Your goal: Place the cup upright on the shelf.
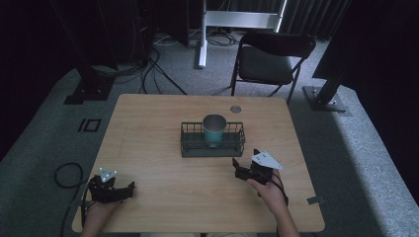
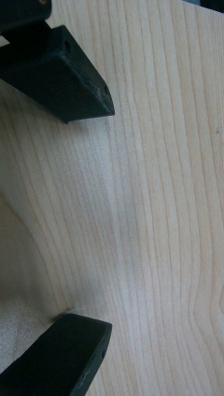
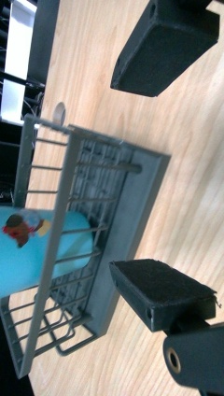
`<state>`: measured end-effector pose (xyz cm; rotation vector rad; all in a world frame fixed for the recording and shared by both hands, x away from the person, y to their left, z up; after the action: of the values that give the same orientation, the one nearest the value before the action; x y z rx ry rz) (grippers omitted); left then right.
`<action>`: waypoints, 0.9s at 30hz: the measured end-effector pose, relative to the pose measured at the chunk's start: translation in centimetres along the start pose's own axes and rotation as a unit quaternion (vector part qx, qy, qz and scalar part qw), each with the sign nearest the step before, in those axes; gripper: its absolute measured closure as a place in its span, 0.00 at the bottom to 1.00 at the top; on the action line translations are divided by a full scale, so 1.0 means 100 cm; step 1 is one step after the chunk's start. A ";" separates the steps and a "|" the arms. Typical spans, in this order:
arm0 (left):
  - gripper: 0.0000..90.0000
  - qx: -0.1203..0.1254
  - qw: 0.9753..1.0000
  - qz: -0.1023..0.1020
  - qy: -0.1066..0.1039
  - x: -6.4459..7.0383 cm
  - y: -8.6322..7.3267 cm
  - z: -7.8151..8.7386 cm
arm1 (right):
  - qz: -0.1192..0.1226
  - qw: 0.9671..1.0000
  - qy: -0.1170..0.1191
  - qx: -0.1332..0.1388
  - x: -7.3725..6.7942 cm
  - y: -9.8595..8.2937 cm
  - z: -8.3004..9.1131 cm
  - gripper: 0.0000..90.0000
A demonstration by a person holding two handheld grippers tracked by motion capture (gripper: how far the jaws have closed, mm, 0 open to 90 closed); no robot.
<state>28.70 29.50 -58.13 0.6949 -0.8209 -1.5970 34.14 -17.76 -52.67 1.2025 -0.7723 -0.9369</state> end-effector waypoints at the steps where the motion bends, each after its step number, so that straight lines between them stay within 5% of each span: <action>1: 0.02 0.000 1.000 0.000 0.000 0.000 0.000 0.000 | 0.000 1.000 -0.001 -0.002 0.002 -0.001 0.002 0.12; 27: 0.02 0.000 1.000 0.000 0.000 0.000 0.000 0.000 | -0.031 0.997 -0.044 -0.046 0.046 -0.034 0.038 0.12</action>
<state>28.70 29.51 -58.13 0.6953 -0.8204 -1.5977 32.12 -23.79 -55.17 1.1158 -0.7578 -1.0717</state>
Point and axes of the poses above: each handheld gripper's, and its own axes: z roughly backward along the jaws, y roughly out of its top, x roughly to its right, the point moved 3 cm from there along -z, roughly forward along the jaws, and after that the axes turned 11 degrees about x, right-handed, at the moved point
